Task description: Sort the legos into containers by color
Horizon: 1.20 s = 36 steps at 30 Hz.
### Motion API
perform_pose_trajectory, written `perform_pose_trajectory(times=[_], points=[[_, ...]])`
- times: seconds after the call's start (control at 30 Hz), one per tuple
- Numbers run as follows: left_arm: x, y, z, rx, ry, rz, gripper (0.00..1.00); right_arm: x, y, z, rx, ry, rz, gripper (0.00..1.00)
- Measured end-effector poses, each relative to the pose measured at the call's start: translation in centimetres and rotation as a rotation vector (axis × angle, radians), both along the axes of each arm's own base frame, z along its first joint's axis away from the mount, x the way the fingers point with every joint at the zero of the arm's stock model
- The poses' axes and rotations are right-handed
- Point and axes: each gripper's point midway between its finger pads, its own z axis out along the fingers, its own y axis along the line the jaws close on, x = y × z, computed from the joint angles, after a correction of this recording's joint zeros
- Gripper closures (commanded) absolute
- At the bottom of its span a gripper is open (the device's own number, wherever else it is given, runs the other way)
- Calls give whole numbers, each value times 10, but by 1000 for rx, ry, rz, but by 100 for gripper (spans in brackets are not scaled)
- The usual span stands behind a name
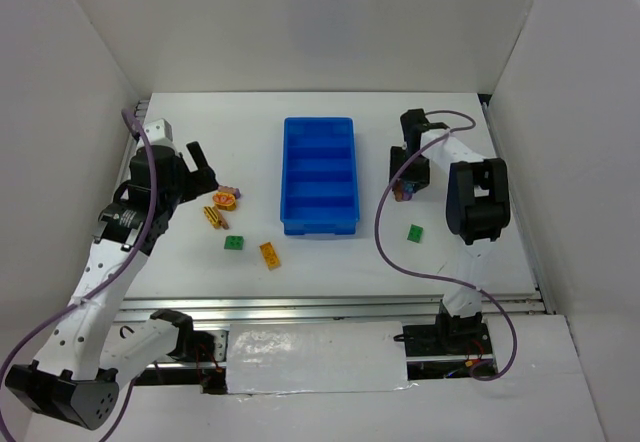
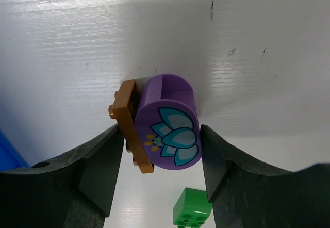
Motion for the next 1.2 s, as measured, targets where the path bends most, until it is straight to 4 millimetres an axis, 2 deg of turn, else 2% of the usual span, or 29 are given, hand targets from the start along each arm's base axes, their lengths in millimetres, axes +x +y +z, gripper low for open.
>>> perform_pose_trajectory(times=[0.17,0.33,0.4,0.5,0.6,0.7,0.83,0.97,1.1,1.2], points=[[0,0,-1,0,2,0,0,-1,6,0,9,-3,12,100],[1,-4,-2,-9,6,-19,0,-19,30,10,47,-21,63,100],[2,-11,-1,-29,2,-53,1,-30,46,27,69,-65,103,100],[6,-31,-1,-79,10,-145,0,-47,83,68,95,-179,203,100],[12,-62,-2,-159,46,-286,1,-70,145,119,154,-330,371,100],[16,-95,2,-255,64,-437,1,-105,200,165,252,-451,531,100],[7,-126,14,-383,66,-586,0,-140,231,212,346,-569,635,100],[-4,-146,33,-475,40,-703,2,-160,254,234,376,-634,694,100],[-15,-157,49,-534,15,-778,7,-168,273,235,379,-638,720,100],[-22,-164,56,-550,-4,-831,8,-167,286,239,382,-644,722,100]])
